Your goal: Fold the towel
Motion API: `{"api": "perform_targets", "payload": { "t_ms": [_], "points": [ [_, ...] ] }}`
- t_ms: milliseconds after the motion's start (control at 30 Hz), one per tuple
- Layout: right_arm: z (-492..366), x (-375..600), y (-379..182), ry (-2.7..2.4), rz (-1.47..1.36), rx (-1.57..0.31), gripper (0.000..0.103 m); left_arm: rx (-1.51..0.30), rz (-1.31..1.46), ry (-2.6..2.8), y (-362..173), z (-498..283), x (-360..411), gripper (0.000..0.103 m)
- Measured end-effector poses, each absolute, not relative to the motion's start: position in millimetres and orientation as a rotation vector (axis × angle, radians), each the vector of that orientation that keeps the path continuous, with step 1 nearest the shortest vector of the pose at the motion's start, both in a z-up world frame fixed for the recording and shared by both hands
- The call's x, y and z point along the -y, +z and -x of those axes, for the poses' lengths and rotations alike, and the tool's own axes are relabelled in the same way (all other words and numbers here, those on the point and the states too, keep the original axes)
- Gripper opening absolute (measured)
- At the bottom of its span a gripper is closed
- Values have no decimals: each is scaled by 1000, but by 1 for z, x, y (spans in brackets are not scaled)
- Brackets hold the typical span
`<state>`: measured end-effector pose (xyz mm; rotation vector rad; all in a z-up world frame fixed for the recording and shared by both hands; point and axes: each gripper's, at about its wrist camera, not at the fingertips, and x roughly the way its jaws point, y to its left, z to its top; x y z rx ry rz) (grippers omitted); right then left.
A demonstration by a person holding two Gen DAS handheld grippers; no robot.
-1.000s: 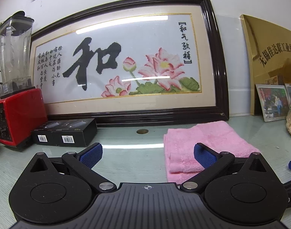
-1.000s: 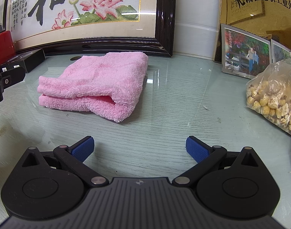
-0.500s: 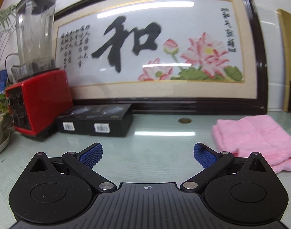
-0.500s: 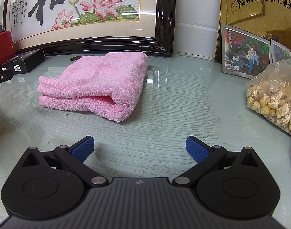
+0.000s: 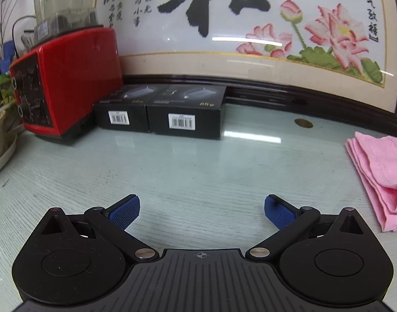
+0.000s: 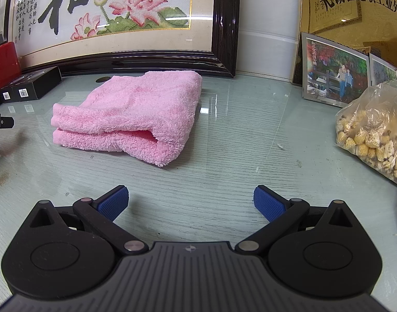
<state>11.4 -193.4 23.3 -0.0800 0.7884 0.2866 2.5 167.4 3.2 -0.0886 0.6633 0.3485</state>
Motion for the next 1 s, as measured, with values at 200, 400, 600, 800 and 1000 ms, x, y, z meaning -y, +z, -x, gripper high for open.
{"api": "perform_targets", "payload": {
  "t_ms": [200,400,600,800,1000],
  "points": [
    [-12,192,24,287,80,-788,103,-704,123,344,0,-5,-178,103],
    [-12,192,24,335,96,-787,103,-703,116,345,0,-5,-178,103],
    [-21,206,24,450,122,-782,103,-704,119,344,-1,-7,-179,103],
    [-41,240,23,220,-29,-776,103,-704,118,344,-1,-7,-179,103],
    [-44,262,21,115,-99,-769,103,-703,119,345,-1,-6,-179,103]
  ]
}}
